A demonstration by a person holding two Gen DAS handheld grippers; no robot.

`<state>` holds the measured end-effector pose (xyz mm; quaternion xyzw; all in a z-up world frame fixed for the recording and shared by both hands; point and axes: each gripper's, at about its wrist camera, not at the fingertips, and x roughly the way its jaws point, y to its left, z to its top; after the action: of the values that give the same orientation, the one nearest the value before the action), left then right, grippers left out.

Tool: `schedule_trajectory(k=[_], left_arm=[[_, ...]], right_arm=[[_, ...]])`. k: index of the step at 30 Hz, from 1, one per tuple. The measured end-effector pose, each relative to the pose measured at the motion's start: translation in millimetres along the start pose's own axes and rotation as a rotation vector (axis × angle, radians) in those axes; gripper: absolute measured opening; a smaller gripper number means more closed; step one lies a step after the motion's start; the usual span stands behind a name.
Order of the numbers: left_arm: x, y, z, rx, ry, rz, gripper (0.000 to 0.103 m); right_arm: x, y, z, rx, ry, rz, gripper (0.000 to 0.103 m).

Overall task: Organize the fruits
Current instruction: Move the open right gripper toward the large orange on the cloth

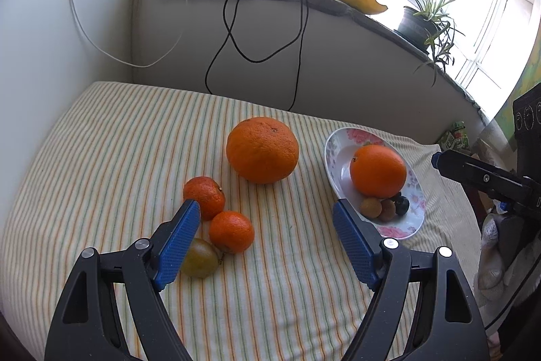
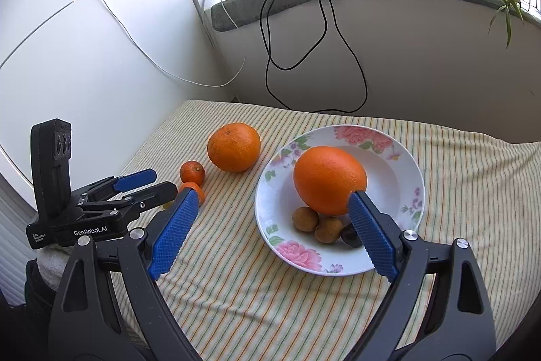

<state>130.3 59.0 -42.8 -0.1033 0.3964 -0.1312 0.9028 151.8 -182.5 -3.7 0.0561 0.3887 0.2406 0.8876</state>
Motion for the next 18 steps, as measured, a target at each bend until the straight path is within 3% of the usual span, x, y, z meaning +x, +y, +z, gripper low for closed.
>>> schedule_trajectory(k=[10, 18], left_arm=[[20.1, 8.7, 12.3, -0.005, 0.028, -0.038, 0.081], [35.7, 8.6, 24.0, 0.018, 0.042, -0.05, 0.081]], right_arm=[[38.7, -8.8, 37.7, 0.12, 0.059, 0.085, 0.092], [80.2, 1.5, 66.3, 0.105, 0.116, 0.116, 0.092]])
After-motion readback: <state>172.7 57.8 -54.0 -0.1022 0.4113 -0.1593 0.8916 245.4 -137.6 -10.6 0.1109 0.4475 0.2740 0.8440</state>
